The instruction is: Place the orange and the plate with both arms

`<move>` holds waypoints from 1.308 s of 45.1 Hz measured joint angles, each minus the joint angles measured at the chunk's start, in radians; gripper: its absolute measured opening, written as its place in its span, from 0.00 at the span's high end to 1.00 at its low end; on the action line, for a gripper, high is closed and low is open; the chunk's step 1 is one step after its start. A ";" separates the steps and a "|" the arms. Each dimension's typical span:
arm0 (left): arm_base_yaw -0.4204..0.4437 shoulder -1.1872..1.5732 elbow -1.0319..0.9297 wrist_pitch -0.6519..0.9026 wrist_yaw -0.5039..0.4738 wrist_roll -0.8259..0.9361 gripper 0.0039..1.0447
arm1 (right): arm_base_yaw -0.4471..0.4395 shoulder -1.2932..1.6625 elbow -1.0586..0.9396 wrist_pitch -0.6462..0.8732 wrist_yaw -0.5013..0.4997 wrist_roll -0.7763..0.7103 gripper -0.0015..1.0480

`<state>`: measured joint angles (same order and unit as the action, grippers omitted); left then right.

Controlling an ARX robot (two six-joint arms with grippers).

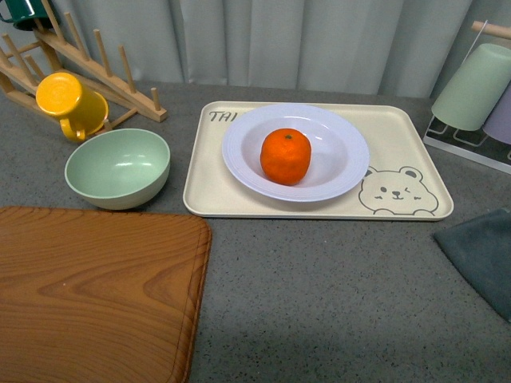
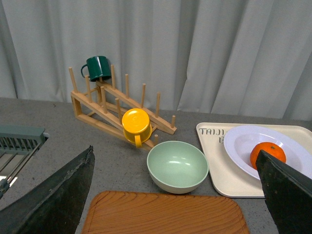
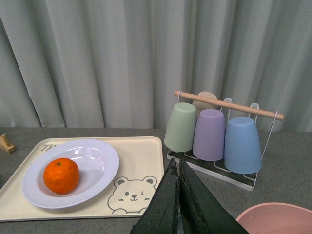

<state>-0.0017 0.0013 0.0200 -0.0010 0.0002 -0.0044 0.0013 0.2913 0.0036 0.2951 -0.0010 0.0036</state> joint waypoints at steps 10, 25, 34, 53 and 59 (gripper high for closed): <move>0.000 0.000 0.000 0.000 0.000 0.000 0.06 | 0.000 -0.067 0.000 -0.067 0.000 0.000 0.99; 0.000 0.000 0.000 0.000 0.000 0.000 0.06 | 0.000 -0.282 0.002 -0.289 0.000 -0.001 0.99; 0.000 0.000 0.000 0.000 0.000 0.000 0.06 | 0.000 -0.286 0.002 -0.293 0.000 -0.003 0.91; 0.000 0.000 0.000 0.000 0.000 0.000 0.06 | 0.000 -0.287 0.002 -0.293 0.000 -0.003 0.25; 0.000 0.000 0.000 0.000 0.000 0.000 0.06 | 0.000 -0.287 0.002 -0.293 0.000 -0.002 0.09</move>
<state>-0.0017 0.0010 0.0200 -0.0010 -0.0002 -0.0044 0.0013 0.0044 0.0051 0.0017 -0.0010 0.0013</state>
